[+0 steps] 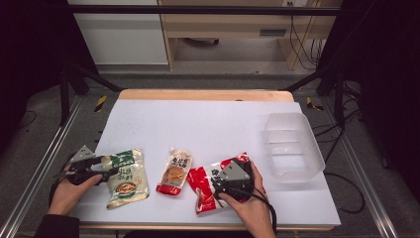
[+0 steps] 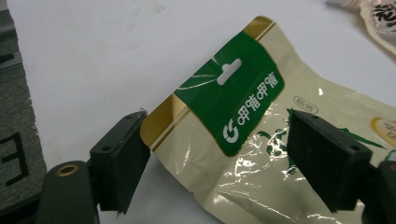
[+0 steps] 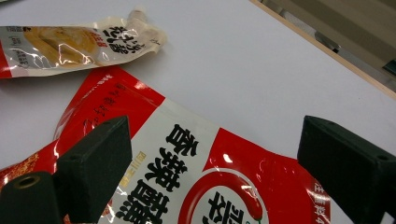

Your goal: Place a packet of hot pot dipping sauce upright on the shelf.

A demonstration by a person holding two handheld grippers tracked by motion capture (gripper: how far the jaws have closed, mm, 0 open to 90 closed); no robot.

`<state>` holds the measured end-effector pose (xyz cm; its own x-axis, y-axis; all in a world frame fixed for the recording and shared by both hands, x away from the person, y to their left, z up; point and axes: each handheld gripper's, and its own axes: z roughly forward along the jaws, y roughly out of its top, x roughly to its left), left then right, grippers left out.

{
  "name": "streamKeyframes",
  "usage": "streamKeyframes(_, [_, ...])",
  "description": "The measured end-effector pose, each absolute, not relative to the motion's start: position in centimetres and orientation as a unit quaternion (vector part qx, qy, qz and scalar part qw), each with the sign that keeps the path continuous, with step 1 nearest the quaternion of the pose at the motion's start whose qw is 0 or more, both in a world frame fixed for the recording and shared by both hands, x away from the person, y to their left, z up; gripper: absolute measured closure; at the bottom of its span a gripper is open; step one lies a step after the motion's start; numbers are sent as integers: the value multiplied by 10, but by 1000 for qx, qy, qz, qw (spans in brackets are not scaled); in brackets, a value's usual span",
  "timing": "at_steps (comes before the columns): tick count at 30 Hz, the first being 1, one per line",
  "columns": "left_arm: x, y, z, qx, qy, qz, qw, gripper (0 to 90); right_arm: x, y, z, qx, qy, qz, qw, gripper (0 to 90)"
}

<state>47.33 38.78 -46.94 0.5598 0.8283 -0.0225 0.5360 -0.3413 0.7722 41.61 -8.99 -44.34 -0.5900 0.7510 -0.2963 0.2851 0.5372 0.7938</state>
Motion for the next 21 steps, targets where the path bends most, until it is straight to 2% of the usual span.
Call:
streamKeyframes(2, [469, 392, -466, 788, 432, 187, 398, 340, 416, -89, -444, 318, 816, 360, 322, 108])
streamKeyframes(5, [463, 394, -462, 789, 424, 176, 409, 411, 417, -90, -444, 317, 817, 359, 321, 111])
streamKeyframes(10, [457, 392, -459, 795, 414, 163, 412, 462, 418, -92, -444, 318, 819, 359, 317, 113])
streamKeyframes(13, [454, 391, -462, 814, 400, 145, 395, 491, 418, -93, -445, 317, 821, 357, 315, 114])
streamKeyframes(17, [459, 389, -464, 816, 402, 158, 384, 511, 419, -92, -446, 315, 823, 353, 314, 115])
streamKeyframes(21, [464, 388, -467, 813, 410, 171, 376, 605, 419, -91, -447, 314, 824, 350, 315, 117])
